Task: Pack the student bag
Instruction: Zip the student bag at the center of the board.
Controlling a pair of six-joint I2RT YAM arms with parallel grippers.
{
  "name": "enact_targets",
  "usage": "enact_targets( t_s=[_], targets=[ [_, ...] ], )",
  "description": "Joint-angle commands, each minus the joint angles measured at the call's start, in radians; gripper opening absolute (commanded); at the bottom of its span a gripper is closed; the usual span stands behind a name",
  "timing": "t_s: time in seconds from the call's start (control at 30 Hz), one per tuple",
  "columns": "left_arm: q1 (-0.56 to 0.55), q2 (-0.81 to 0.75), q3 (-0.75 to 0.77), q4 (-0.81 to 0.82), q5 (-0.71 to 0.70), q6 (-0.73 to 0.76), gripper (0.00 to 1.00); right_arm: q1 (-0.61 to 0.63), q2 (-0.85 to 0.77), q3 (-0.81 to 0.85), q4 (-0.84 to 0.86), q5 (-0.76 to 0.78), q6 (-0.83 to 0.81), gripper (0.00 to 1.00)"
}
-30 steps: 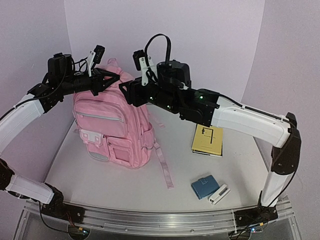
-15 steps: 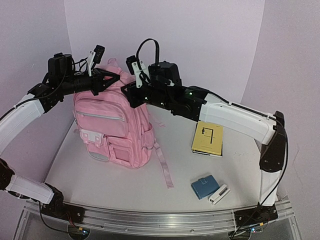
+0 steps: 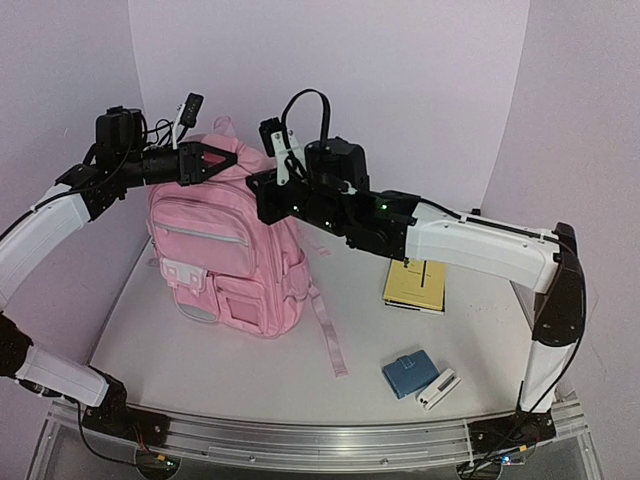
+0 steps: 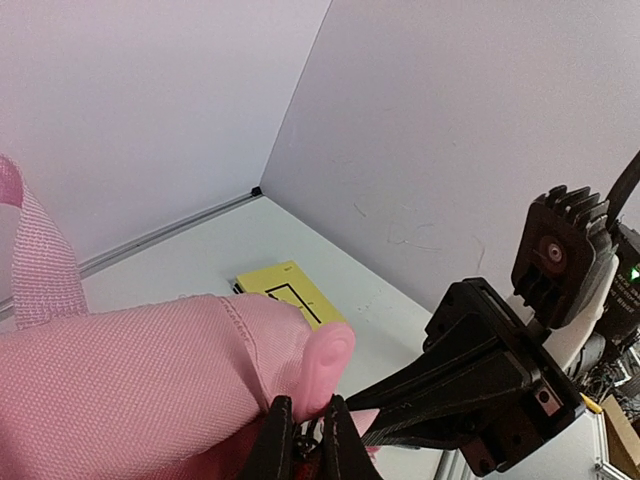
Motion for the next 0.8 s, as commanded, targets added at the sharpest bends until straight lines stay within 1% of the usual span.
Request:
enact_targets(
  t_s=[0.0,0.07,0.17,0.2,0.23,0.3,0.37,0.5,0.6,0.77],
  targets=[
    [0.143,-0.027,0.056,0.192,-0.186,-0.048,0.00,-0.026,-0.116,-0.077,-0.164,0.161,0.036,0.00],
    [0.144,-0.013,0.072,0.221,-0.083,-0.022,0.00,-0.026,-0.122,-0.079,-0.163,0.140,0.033,0.00],
    [0.143,0.009,0.106,0.261,0.126,0.071,0.00,-0.026,-0.121,-0.069,-0.161,0.099,0.027,0.00],
    [0.143,0.015,0.121,0.254,0.177,0.098,0.00,-0.026,-0.118,-0.063,-0.161,0.086,0.026,0.00],
    [0.143,0.018,0.132,0.236,0.194,0.130,0.00,-0.026,-0.115,-0.057,-0.160,0.079,0.025,0.00],
    [0.141,0.021,0.155,0.180,0.194,0.219,0.00,-0.026,-0.108,-0.048,-0.161,0.070,0.024,0.00],
    [0.141,0.024,0.171,0.148,0.159,0.296,0.00,-0.026,-0.098,-0.039,-0.161,0.064,0.026,0.00],
    [0.139,0.046,0.242,0.043,0.116,0.422,0.02,-0.026,-0.085,-0.029,-0.161,0.052,0.033,0.00],
    [0.136,0.054,0.263,-0.016,0.114,0.464,0.06,-0.026,-0.089,-0.033,-0.160,0.052,0.037,0.00],
    [0.129,0.043,0.224,-0.019,0.135,0.470,0.12,-0.026,-0.085,-0.022,-0.156,0.051,0.041,0.00]
  ],
)
